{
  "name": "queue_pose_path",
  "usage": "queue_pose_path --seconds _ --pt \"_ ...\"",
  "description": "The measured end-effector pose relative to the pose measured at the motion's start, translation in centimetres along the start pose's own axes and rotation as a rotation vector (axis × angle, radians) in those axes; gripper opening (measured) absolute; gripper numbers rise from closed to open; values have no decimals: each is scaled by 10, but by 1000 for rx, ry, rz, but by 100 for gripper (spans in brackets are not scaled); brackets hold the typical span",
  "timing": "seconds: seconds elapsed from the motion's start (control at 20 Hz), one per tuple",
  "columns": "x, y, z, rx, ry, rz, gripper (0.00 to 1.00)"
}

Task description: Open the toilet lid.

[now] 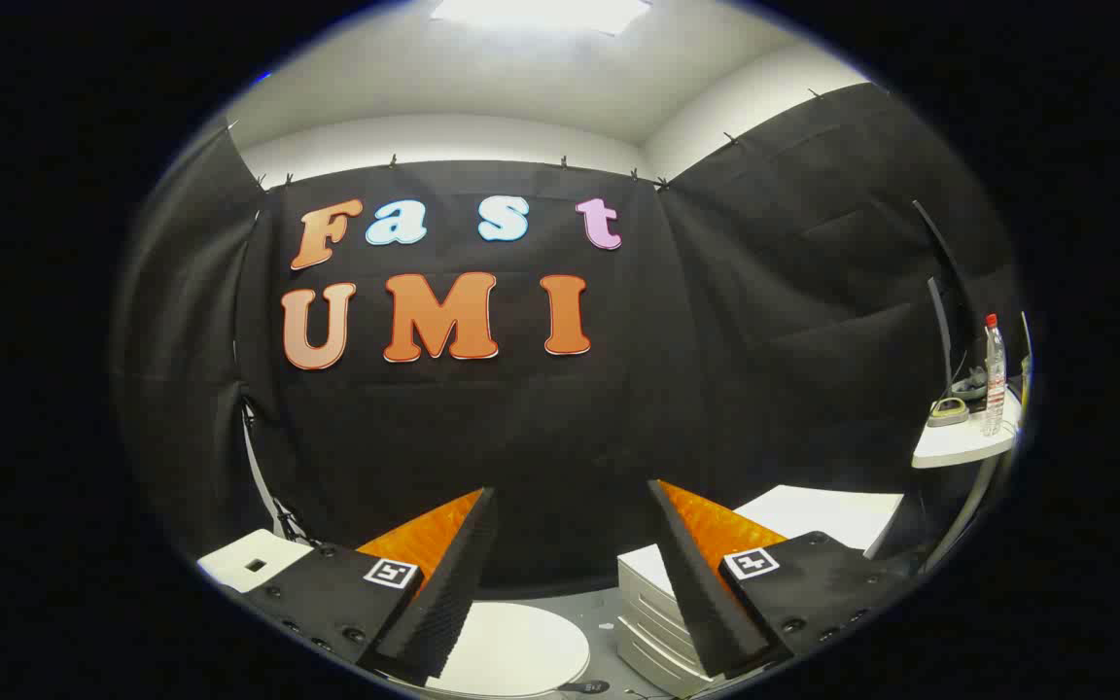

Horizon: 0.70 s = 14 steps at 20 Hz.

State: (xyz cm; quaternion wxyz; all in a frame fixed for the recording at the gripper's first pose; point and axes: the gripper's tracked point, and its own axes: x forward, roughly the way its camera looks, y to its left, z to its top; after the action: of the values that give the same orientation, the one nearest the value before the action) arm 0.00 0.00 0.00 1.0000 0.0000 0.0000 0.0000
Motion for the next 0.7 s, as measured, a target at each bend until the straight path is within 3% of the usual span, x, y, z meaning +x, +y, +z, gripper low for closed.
queue_pose_path --seconds 0.7 --pt "1 -5 -7 9 8 -6 98"
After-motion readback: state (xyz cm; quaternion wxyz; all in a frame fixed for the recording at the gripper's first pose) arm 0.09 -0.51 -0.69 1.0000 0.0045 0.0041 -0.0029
